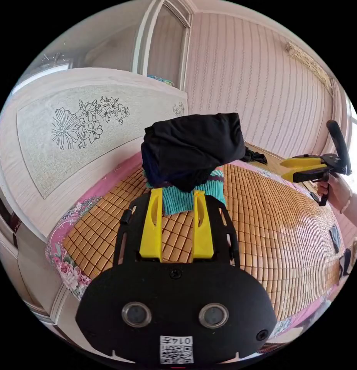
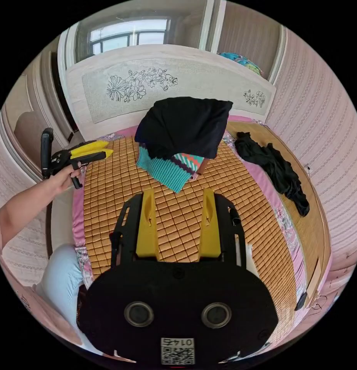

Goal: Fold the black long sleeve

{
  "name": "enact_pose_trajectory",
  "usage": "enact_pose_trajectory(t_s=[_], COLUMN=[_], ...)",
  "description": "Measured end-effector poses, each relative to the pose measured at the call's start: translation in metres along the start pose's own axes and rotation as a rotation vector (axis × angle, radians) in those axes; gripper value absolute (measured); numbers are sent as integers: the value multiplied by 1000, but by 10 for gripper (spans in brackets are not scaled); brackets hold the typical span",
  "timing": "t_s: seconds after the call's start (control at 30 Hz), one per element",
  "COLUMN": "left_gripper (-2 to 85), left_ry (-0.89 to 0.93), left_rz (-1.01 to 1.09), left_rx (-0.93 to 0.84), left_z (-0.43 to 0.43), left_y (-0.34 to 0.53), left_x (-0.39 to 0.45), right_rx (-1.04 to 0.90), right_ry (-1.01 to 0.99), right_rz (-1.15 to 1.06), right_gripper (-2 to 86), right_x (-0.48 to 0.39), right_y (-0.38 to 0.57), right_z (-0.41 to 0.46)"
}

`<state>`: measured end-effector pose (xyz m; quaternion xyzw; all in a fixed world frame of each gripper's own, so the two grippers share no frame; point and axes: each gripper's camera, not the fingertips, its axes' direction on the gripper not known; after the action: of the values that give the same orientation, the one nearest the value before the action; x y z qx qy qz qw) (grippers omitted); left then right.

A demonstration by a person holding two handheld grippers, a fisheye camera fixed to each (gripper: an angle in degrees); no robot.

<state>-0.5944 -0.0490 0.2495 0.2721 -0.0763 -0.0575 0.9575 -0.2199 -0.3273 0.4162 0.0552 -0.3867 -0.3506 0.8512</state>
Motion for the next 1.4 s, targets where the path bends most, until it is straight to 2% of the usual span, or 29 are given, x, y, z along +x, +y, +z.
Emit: enact_pose_trajectory(t_s=[0.13,0.2,0.3,0.37,0.43,0.53,0.6,0.67,0.73,0.8,0.87,0.9,0.97,1.0,1.07,1.13,1.2,1.33,1.4], left_gripper=[114,112,85,20,-1,-8,-9,-10,-10,-10,-10,-10,-10,-10,-10,-10,-10,-10,-10], left_ry=[-21,-31,-13,-41,-24,33,89,149,235,371,535,554,607,605,507,488,529,542,524], left_rz=[-18,-37,-33,37,18,14,82,237,348,389,398,393,423,447,685,737,713,682,711], left_rx=[9,-41,-121,-112,-104,0,74,136,125,53,-114,-169,-405,-445,-414,-369,-414,-429,-417], left_z=[40,59,79,75,62,14,-28,-91,-135,-170,-191,-190,-183,-183,-204,-215,-216,-224,-230], left_y=[-42,-55,-69,-73,-75,-71,-59,-24,18,71,151,172,246,259,280,283,284,294,300], left_x=[-11,-14,-14,-4,-4,-2,11,45,78,113,167,181,240,253,300,316,322,326,331], right_rx=[33,27,-3,-27,19,118,209,243,209,122,-6,-109,-259,-331,-333,-238,-121,-98,-25], right_ry=[65,126,61,36,11,-82,-112,-108,-115,-134,-136,-130,-115,-101,-94,-97,-116,-86,-152], right_rz=[99,140,164,194,181,130,107,94,124,237,366,458,583,641,735,770,759,619,534], right_gripper=[167,163,133,83,39,10,-1,-4,-4,-3,0,2,8,17,29,37,46,82,110], right_x=[14,22,30,33,34,36,34,32,32,31,27,20,5,-6,-20,-32,-45,-60,-71], right_y=[-40,-57,-72,-77,-72,-50,-10,35,94,195,280,338,413,450,482,493,487,440,406], right_z=[38,62,84,85,72,35,-7,-39,-62,-77,-71,-59,-41,-36,-48,-71,-94,-106,-106])
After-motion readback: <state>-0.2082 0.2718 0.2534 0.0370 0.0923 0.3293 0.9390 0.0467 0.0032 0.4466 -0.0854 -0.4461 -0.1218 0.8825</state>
